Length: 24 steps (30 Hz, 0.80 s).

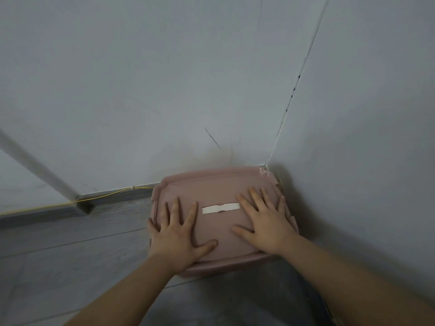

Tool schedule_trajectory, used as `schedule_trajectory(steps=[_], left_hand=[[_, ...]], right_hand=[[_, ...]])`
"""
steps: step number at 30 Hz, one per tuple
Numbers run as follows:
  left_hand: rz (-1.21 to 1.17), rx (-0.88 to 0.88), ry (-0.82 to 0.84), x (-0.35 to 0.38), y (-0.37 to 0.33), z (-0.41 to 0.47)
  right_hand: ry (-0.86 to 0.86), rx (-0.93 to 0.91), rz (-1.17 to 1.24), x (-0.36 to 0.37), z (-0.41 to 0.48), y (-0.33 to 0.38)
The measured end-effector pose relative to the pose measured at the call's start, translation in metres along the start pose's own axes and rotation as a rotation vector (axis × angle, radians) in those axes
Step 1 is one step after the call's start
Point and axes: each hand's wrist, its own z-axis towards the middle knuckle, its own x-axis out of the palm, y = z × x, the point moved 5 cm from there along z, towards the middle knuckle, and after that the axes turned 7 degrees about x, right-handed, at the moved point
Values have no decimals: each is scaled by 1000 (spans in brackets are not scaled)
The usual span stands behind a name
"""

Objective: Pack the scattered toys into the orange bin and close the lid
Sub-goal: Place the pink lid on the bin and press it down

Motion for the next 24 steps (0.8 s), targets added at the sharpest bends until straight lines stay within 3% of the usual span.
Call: schedule_trajectory(steps=[18,24], left_hand=[[-14,6,-28,-16,-32,101],[-16,-5,27,-26,-33,102]], right_hand=[[-100,-13,-32,-22,90,-64],[3,4,-31,-27,91,-60]])
